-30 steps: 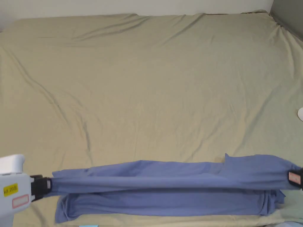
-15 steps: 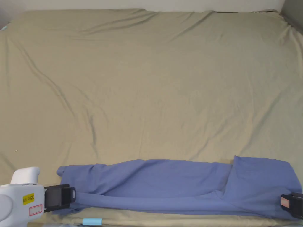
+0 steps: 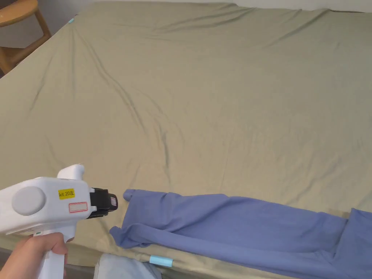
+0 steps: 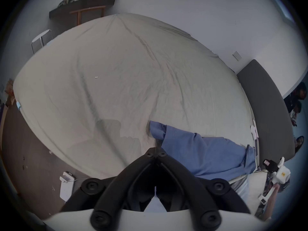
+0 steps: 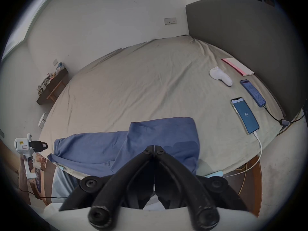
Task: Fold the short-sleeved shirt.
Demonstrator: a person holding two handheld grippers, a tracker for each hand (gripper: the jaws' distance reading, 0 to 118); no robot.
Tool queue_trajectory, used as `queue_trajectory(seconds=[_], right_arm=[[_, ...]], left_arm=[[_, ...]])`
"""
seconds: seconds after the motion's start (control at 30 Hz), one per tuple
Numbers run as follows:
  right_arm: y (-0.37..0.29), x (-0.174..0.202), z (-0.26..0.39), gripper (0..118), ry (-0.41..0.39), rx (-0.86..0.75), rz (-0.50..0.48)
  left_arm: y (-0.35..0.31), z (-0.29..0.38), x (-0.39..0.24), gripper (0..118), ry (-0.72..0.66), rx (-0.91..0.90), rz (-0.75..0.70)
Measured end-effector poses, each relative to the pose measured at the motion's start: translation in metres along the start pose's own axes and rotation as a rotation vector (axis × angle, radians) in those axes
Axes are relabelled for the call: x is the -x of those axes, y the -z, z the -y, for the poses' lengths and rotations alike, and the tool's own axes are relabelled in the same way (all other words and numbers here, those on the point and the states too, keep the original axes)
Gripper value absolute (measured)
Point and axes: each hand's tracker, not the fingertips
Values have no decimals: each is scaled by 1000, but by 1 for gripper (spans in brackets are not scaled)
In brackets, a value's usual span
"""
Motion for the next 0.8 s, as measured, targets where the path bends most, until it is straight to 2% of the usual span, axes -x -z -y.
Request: queue_trajectory(seconds=[0.03,0.07,0.1,0.13,0.17,0.2,0.3,0.37,0.4,0.47,0.53,0.6,0.63,0.67,0.7,0.73,0.77,0.8], right_arm=[[2,3,-1,0,-8,4,2],[5,6,-3,0,-17,5,9],[2,11,3,0,-20,13,4],[3,13,2,0,-18,20,2],[5,15,1,0,-14,20,0],[7,16,-1,0,-9,23,-1],[9,17,7,0,2,32,-3],[10,18,6,0,-2,42,4],[10,19,6,0,-4,43,7],[10,20,5,0,-7,47,4],[6,27,9,0,-8,48,2],[6,30,9,0,-11,48,-4],[5,32,10,0,-14,49,-4],[5,33,11,0,-14,48,-4],[6,34,10,0,-13,50,-7],[7,34,11,0,-11,53,-10],[7,33,11,0,-8,52,-10],[7,33,11,0,-5,50,-10]], left_arm=[[4,-1,0,0,-14,8,44],[7,-8,8,17,-10,12,50],[12,-14,14,81,1,34,68],[21,-17,16,118,11,81,91],[24,-21,14,115,30,8,172],[30,-25,17,110,12,84,122],[50,-35,17,110,11,160,143],[74,-24,28,104,-6,197,195],[82,-25,32,97,-43,232,267],[87,-19,24,97,-89,258,390],[85,-21,25,97,-83,237,388],[87,-25,42,94,-162,274,487],[89,-25,47,89,-170,289,508],[92,-25,49,75,-143,286,487],[93,-21,43,50,-201,356,544],[93,-11,24,24,-174,369,519],[98,-6,15,15,-148,392,469],[102,-2,7,15,-107,407,436]])
